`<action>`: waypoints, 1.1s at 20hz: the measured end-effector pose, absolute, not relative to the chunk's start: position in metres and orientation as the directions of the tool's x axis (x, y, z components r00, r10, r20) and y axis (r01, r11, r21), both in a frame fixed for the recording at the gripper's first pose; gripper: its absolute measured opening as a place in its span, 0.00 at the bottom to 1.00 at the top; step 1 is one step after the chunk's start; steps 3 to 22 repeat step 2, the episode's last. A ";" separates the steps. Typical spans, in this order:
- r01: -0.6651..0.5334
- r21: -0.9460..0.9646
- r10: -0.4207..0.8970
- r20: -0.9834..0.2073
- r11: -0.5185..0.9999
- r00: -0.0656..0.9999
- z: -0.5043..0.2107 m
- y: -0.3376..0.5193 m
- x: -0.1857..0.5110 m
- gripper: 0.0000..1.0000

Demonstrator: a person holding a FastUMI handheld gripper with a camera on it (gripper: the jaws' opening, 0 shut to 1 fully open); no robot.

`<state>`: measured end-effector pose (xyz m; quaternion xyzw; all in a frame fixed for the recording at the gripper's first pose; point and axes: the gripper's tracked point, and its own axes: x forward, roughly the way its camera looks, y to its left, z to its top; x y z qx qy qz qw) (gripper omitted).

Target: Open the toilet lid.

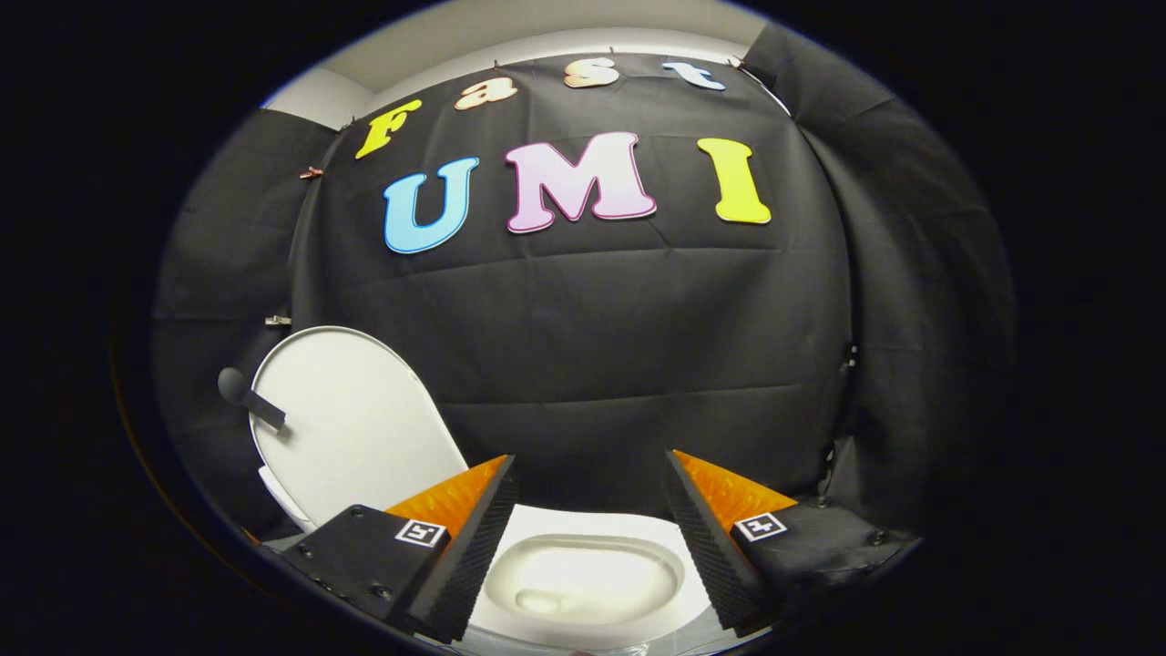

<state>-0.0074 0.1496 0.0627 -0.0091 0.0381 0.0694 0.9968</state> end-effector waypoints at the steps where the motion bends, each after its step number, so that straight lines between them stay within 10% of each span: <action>1: -0.145 -0.011 0.144 -0.078 0.989 0.987 0.063 0.150 -0.007 0.99; 22: -0.145 -0.007 0.144 -0.080 0.989 0.986 0.062 0.150 -0.008 0.99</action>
